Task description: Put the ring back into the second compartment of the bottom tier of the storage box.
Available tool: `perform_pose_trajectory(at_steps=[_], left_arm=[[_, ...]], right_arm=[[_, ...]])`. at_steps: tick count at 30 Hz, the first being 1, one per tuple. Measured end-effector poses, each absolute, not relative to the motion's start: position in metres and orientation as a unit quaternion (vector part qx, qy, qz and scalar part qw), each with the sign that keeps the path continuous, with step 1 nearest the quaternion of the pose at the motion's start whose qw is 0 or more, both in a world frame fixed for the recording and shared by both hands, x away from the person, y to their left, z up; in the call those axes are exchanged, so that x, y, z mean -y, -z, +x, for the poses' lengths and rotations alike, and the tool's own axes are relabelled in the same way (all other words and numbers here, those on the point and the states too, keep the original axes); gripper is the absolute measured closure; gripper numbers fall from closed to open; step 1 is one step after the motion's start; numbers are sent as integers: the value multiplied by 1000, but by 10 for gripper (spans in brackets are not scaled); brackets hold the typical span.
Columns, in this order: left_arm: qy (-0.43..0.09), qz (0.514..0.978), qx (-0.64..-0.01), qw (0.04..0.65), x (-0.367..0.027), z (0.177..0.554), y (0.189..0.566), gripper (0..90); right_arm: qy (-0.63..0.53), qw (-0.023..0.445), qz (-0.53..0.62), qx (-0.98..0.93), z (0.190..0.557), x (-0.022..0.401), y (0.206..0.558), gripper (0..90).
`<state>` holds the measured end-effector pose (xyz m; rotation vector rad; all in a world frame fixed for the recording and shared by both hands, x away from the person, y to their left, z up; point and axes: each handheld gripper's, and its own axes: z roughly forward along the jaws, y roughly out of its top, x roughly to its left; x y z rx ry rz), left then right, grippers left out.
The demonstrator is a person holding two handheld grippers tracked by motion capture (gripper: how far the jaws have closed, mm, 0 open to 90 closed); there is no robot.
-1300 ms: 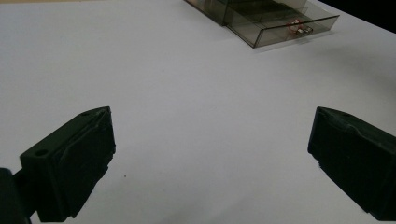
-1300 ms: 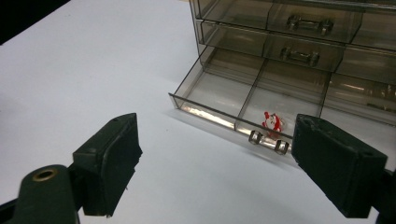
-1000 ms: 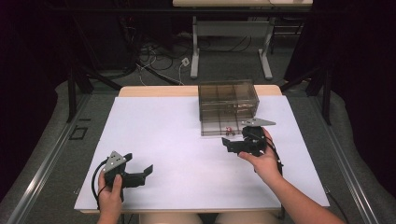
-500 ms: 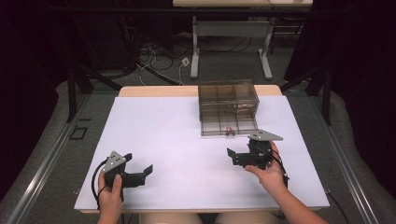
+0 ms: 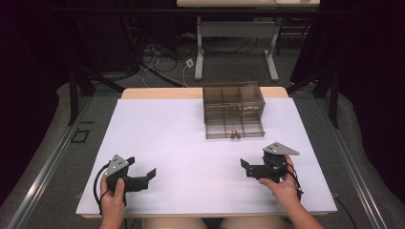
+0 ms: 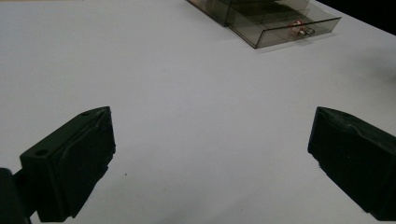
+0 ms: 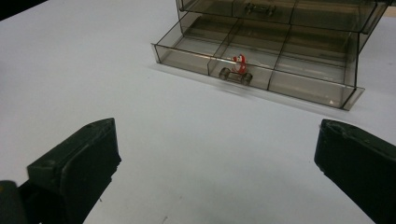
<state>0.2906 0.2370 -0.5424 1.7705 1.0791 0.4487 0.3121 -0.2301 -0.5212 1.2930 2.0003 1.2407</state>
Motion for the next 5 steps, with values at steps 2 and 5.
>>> perform_pose_trajectory(at_steps=[2, 5], left_arm=[[-185, 728, -444, 488, -237, 291, 542, 8], [-185, 728, -445, 488, -236, 292, 542, 8]], right_arm=[[-450, 229, 468, -726, 309, 233, 524, 0], [-449, 234, 468, -724, 304, 240, 530, 0]])
